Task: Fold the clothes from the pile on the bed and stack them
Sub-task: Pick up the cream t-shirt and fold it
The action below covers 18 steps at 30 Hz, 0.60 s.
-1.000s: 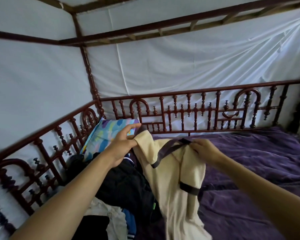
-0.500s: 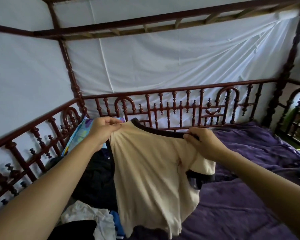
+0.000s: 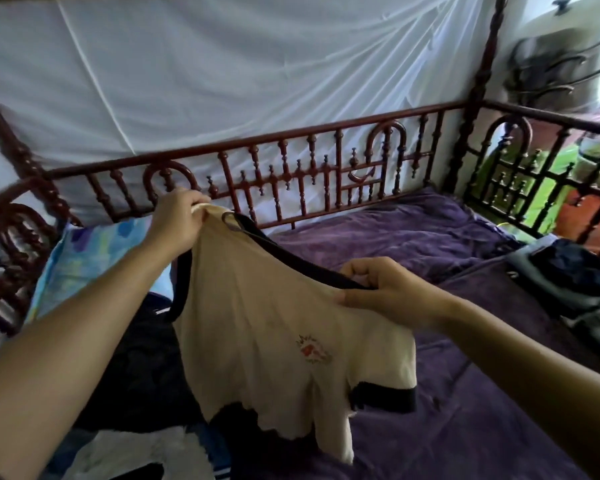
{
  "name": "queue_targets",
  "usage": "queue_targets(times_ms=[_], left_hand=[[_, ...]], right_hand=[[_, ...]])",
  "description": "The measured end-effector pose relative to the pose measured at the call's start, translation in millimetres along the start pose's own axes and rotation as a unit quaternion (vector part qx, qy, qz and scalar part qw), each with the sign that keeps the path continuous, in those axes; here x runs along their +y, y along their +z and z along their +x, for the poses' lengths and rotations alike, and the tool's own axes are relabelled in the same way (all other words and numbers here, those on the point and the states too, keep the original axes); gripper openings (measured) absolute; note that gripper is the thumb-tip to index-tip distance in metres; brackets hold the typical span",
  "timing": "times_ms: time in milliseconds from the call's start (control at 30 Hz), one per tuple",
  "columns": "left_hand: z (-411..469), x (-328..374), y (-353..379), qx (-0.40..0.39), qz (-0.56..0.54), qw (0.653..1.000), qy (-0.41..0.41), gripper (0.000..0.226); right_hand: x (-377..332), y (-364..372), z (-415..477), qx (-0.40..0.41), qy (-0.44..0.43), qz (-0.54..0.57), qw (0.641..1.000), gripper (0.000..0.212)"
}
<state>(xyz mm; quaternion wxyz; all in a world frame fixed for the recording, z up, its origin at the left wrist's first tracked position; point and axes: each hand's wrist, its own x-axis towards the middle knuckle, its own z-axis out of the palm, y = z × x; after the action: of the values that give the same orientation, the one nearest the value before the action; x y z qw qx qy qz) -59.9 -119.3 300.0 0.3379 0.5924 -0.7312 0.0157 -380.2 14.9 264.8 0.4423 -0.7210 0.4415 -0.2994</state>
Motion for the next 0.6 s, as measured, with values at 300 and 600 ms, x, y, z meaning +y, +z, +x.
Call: queue_targets(times_ms=[300, 600], left_hand=[[9, 118, 173, -0.151, -0.045, 0.986, 0.049, 0.015], [-18, 288, 384, -0.258, -0.061, 0.963, 0.047, 0.016]], right_hand=[[138, -74, -93, 0.168, 0.198, -0.151, 0.954, 0.022], [351, -184, -184, 0.245, 0.383, -0.231, 0.86, 0.018]])
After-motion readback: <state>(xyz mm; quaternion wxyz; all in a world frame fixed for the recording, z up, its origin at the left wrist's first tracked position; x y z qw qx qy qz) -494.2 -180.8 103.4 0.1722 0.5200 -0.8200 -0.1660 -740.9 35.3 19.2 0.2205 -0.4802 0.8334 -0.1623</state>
